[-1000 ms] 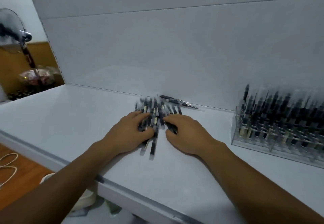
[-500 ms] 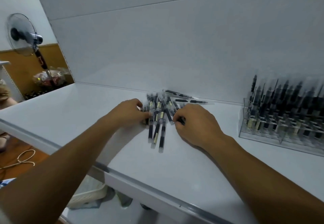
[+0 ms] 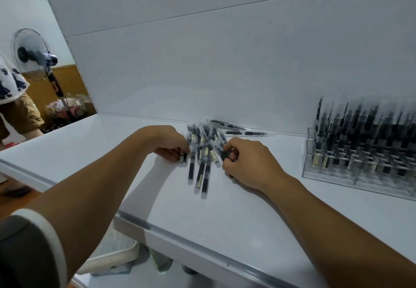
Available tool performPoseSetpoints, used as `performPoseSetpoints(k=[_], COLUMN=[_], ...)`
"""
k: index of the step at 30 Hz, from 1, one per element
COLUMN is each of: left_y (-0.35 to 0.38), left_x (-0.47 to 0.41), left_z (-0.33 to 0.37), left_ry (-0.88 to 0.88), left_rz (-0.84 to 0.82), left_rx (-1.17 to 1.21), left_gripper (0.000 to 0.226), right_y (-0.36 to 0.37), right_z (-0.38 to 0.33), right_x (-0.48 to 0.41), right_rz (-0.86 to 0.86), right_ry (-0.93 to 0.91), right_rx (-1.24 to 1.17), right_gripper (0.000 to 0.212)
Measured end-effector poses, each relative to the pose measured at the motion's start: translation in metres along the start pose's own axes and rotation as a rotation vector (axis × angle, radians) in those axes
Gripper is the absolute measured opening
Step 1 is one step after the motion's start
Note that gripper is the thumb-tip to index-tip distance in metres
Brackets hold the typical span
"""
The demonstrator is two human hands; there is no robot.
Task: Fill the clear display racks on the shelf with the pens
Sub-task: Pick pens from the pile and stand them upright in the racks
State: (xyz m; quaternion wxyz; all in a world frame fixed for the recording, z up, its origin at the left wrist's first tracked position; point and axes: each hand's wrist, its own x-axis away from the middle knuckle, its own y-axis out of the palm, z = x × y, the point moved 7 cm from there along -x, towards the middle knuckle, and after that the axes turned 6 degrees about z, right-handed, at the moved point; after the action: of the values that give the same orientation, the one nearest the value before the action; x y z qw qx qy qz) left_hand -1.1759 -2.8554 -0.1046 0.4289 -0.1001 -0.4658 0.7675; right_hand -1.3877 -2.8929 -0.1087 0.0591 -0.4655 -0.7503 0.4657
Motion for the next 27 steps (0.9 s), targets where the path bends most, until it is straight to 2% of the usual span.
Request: performPoseSetpoints(k=[6,13,18,24,27], left_y=[0.004,-0.002,0.007,0.011,0.012], left_x=[0.002,0.005,0.01,0.017,0.022], left_z=[-0.009,0.016,0.01,0.007,-0.002], left_ry=[-0.049,0.03,0.016,0.186,0.237], left_rz=[-0.083,0.073,0.034,0.233,0.305], left_rx=[0.042,-0.239,-0.143,-0.279,-0.2], left_gripper=[0.017,0.021,0.02,0.029,0.03], right_y=[0.005,0.006,0.014,0.014,0.014], right_z=[0.001,-0.015,-0.027,-0.024,-0.021], right_x=[0.0,0.004,0.009,0.007,0.006], right_rz=[-0.033,-0.01,-0.022,-0.001,0.002], right_ry=[-0.003,-0.167,-0.286,-0.26,-0.235], right_rx=[-0.009,-0.012,0.098,0.075,0.063], right_gripper=[0.029,0.033,0.024,0.015,0.019])
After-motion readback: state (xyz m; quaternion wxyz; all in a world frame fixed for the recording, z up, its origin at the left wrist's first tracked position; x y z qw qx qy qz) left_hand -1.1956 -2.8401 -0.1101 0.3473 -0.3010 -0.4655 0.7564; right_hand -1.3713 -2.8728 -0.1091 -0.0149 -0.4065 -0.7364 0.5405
